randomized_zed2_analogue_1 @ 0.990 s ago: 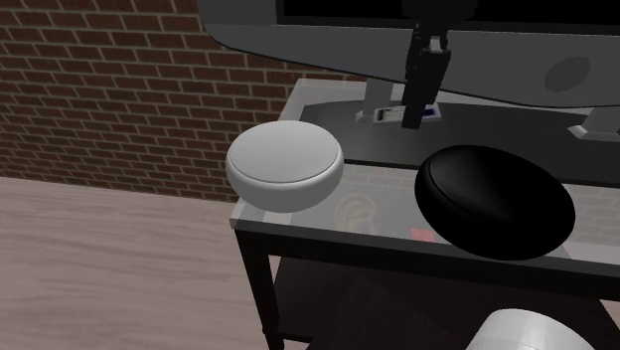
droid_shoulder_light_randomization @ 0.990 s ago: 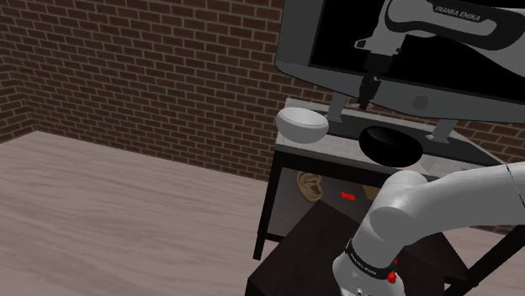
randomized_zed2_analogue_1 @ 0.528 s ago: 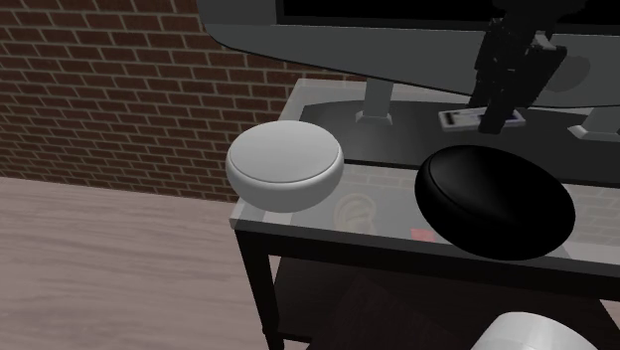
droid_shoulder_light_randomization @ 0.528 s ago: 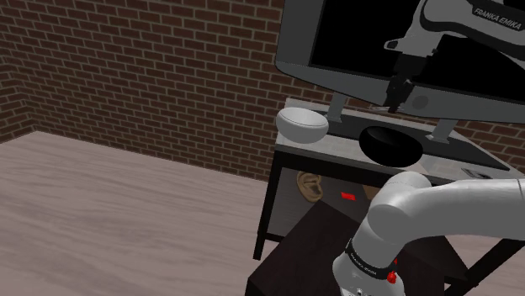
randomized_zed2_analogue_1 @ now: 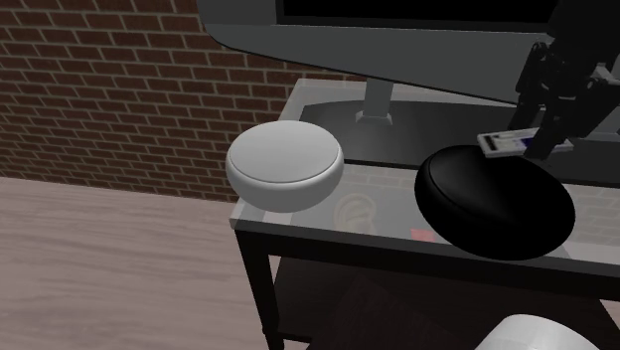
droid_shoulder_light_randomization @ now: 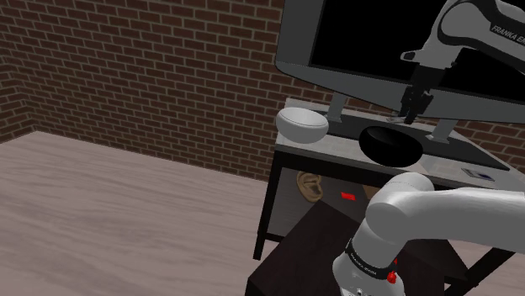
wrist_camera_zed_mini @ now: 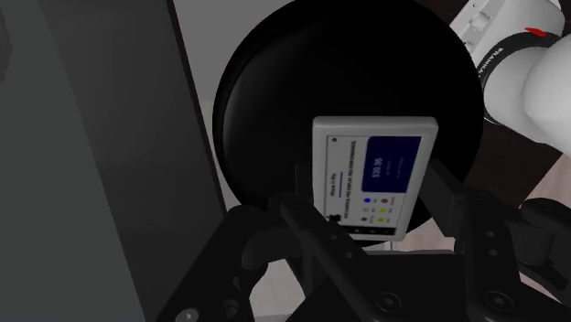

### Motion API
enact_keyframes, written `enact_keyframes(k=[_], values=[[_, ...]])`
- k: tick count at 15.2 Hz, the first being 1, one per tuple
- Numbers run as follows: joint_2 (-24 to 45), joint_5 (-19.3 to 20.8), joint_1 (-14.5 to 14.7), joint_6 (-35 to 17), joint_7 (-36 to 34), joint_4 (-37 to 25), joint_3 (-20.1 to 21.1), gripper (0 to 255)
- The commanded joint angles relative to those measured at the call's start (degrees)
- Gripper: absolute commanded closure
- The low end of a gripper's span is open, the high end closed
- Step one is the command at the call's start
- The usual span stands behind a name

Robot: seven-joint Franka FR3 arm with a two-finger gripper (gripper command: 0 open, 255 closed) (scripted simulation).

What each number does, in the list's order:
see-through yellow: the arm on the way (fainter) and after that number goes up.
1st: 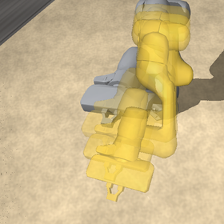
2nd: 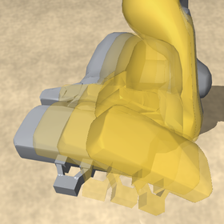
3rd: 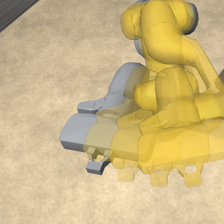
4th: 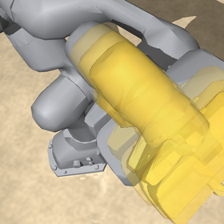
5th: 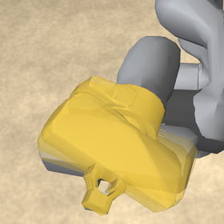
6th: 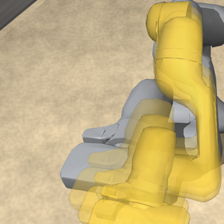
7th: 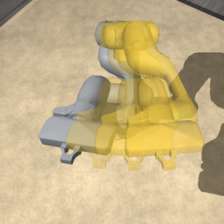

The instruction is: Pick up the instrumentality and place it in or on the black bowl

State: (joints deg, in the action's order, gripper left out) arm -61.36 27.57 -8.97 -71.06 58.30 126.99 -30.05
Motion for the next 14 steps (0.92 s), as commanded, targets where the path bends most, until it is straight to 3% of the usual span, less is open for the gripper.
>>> enact_keyframes(k=[1,10,14], values=[[-0.77,0.46,-0.24,-0.98,-0.15,1.71,-0.44,255],[-4.41,2.9,-1.62,-5.57,-0.93,9.84,-2.8,255],[-4.48,2.95,-1.65,-5.67,-0.95,10.0,-2.86,255]])
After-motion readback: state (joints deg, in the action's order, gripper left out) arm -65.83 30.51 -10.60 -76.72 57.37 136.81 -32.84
